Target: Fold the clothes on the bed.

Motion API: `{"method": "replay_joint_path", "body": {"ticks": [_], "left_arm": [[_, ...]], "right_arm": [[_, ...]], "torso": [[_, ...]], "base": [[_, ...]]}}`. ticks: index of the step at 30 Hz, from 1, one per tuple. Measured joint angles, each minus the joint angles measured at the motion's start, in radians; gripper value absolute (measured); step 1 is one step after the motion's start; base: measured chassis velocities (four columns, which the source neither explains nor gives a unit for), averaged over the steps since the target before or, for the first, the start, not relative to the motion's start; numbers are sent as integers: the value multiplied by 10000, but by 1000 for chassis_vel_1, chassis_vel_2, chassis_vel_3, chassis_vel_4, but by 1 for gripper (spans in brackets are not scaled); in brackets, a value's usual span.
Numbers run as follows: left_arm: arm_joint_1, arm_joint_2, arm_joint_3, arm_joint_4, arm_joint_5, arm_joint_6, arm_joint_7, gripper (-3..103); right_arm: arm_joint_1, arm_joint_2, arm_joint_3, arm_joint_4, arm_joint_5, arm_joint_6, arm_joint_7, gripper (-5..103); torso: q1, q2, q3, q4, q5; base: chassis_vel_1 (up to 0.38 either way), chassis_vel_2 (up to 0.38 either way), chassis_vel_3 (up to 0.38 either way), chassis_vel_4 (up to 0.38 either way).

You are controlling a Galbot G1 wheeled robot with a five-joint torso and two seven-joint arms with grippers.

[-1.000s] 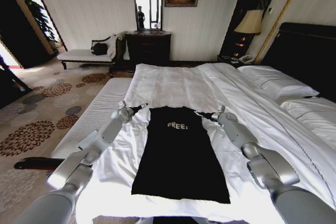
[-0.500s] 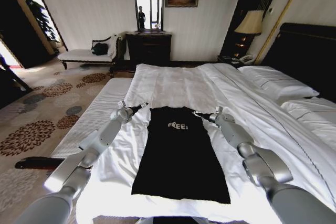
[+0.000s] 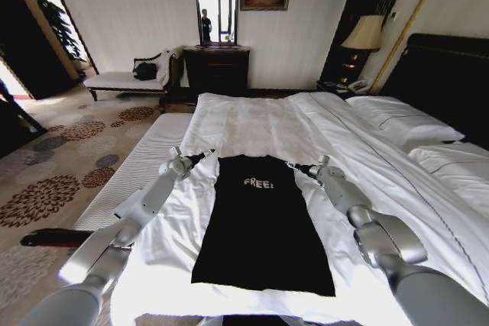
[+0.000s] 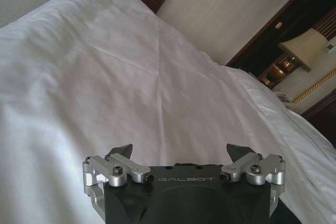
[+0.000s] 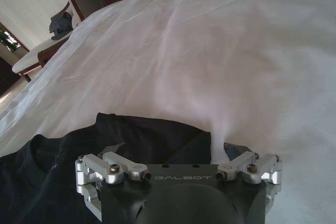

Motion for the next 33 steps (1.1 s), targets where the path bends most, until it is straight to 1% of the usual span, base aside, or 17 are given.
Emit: {"method": "replay_joint_path", "body": {"ticks": [1, 2, 4, 5, 6, 7, 8, 9, 13, 15, 18, 19, 20, 21, 26, 30, 33], "left_arm": [[0, -22, 0, 0, 6, 0, 0, 100], [-2, -31, 0, 0, 8, 0, 0, 100], [-4, -36, 0, 0, 9, 0, 0, 100], [-12, -43, 0, 0, 14, 0, 0, 100], [-19, -50, 0, -5, 21, 0, 0, 100], [-17, -46, 0, -19, 23, 0, 0, 100], [-3, -34, -3, -44, 26, 0, 0, 100], [-3, -34, -3, -44, 26, 0, 0, 100], [54, 21, -15, -85, 37, -1, 0, 100], [60, 26, -20, -84, 39, -3, 0, 100], [62, 12, -37, -27, 40, -19, 0, 100], [59, -7, -37, 2, 41, -21, 0, 100], [46, -35, -37, 55, 41, -25, 0, 100], [46, -35, -37, 55, 41, -25, 0, 100], [-102, -385, -92, 384, 211, -9, 0, 100], [-136, -611, -168, 474, 264, -4, 0, 100], [-199, -864, -161, 699, 400, -25, 0, 100]], "right_arm": [[-12, 42, -3, 8, 0, -20, -3, 102], [-20, 56, -5, 11, 0, -24, -6, 98], [-27, 67, -6, 13, -2, -26, -10, 98], [-43, 88, -9, 17, -7, -32, -16, 93], [-72, 121, -12, 18, -33, -37, -29, 83], [-84, 142, -12, 7, -46, -37, -28, 83], [-94, 166, -11, -10, -54, -36, -22, 78], [-94, 166, -11, -10, -54, -36, -22, 78], [-102, 148, -10, -34, -18, -28, -5, 56], [-102, 145, -11, -37, -8, -27, -1, 56], [-95, 149, -16, -67, 23, -9, 38, 39], [-93, 154, -18, -71, 28, -1, 42, 39], [-90, 162, -19, -83, 37, 20, 48, 34], [-90, 162, -19, -83, 37, 20, 48, 34], [-91, 196, -33, -98, 97, 89, 56, 7], [-163, 153, -67, -23, 129, 90, 51, 1], [-194, 101, -90, -7, 133, 90, 35, 1]], "torso": [[0, 0, 0, 2, -1], [1, 0, 0, 3, -2], [1, 0, 0, 3, -4], [1, 0, 0, 3, -3], [0, 0, 0, 1, -2], [0, 0, 0, -2, -3], [0, 0, 0, -6, 1], [0, 0, 0, -6, 1], [1, 0, 0, -1, -1], [1, 0, 0, 0, -2], [1, 0, 0, 0, -1], [0, -1, 0, -1, -1], [1, 0, 0, -2, -1], [1, 0, 0, -2, -1], [1, 0, 0, 1, -2], [1, -1, 0, -2, -1], [0, 0, 0, -4, 0]], "base": [[0, 0, 0, 0], [0, 0, 0, 0], [0, 0, 0, 0], [0, 0, 0, 0], [0, 0, 0, 0], [0, 0, 0, 0], [0, 0, 0, 0], [0, 0, 0, 0], [0, 0, 0, 0], [0, 0, 0, 0], [0, 0, 0, 0], [0, 0, 0, 0], [0, 0, 0, 0], [0, 0, 0, 0], [0, 0, 0, 0], [0, 0, 0, 0], [0, 0, 0, 0]]}}
